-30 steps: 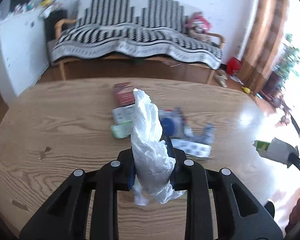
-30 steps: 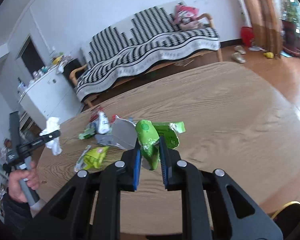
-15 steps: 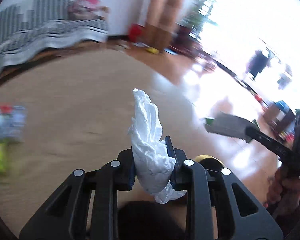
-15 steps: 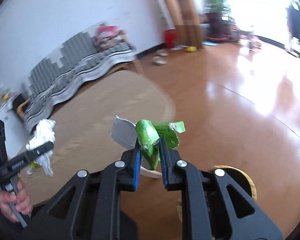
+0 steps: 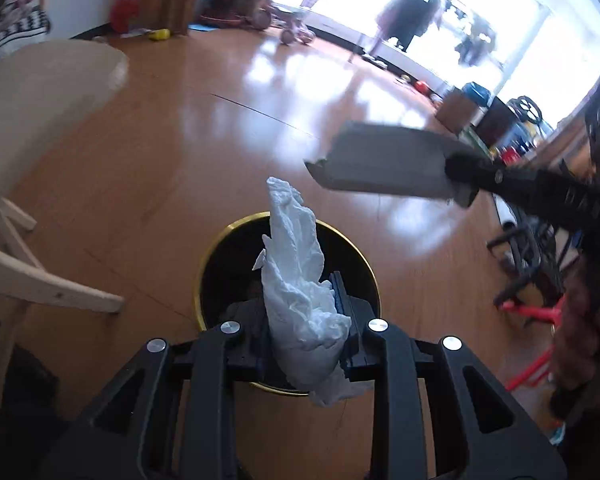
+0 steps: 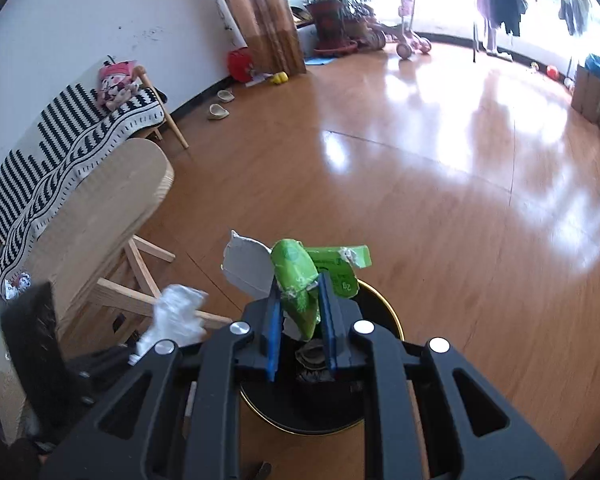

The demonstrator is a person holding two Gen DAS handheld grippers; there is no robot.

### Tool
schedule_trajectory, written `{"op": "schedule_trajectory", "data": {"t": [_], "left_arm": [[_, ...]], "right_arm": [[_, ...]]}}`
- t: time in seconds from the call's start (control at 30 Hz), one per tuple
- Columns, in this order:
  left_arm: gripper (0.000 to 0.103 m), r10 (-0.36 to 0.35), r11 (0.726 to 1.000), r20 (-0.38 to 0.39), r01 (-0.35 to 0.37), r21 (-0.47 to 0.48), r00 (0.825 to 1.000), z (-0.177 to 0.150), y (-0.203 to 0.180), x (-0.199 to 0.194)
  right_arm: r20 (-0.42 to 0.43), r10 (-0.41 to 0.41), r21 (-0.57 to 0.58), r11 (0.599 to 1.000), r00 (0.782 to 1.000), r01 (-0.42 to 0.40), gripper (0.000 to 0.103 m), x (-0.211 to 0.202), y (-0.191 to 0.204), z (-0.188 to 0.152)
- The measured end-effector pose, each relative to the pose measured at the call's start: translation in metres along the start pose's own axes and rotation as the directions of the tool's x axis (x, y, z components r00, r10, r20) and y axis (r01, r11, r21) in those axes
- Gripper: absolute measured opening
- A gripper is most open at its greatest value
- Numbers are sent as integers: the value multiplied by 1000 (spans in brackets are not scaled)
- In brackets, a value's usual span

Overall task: Collect trash
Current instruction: 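Carry tissue and green wrapper to the bin and open the left tool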

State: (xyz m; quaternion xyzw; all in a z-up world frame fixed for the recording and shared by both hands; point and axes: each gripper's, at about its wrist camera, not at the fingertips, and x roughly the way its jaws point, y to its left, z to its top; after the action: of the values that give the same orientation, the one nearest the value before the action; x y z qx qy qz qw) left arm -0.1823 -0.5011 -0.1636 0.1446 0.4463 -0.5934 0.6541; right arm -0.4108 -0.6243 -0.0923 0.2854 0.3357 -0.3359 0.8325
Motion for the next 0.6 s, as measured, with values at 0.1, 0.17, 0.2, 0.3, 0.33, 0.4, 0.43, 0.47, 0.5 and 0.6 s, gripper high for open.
{"op": "schedule_trajectory", "data": {"t": [0.1, 0.17, 0.2, 0.3, 0.33, 0.4, 0.43, 0.47, 0.5, 0.6], "left_arm": [[25, 21, 1000, -55, -21, -8, 998, -14, 6, 24], [25, -4, 999, -71, 2, -32, 997, -13, 7, 34], [25, -1, 1000, -67, 0, -25, 998, -12, 5, 35], [26, -18, 999, -75, 16, -34, 997, -12, 6, 41], [26, -19, 999, -77, 16, -38, 997, -11, 8, 43], [31, -9, 999, -78, 6, -34, 997, -10, 8, 45], [40, -13, 999, -78, 10, -36, 997, -10, 9, 45], [47, -11, 999, -74, 9, -35, 997, -9, 10, 41], [61, -6, 999, -66, 4, -32, 998, -9, 9, 40], [72, 6, 1000, -34, -7, -24, 999, -7, 3, 32]], "right_arm": [[-5, -10, 0, 1000, 1000, 10, 18, 6, -6, -5], [-13, -7, 10, 1000, 1000, 7, 18, 11, -7, -3], [-17, -8, 15, 1000, 1000, 8, 18, 13, -9, -5], [-23, -4, 24, 1000, 1000, 5, 18, 15, -10, -7], [-24, -5, 25, 1000, 1000, 6, 18, 16, -11, -7], [-28, -6, 30, 1000, 1000, 6, 18, 17, -4, -5], [-29, -6, 31, 999, 1000, 7, 18, 18, -4, -6], [-31, -7, 31, 999, 999, 8, 18, 18, -2, -7], [-33, -8, 33, 999, 999, 9, 18, 18, 6, -6], [-37, -5, 36, 999, 999, 7, 18, 19, 5, -7]]}}
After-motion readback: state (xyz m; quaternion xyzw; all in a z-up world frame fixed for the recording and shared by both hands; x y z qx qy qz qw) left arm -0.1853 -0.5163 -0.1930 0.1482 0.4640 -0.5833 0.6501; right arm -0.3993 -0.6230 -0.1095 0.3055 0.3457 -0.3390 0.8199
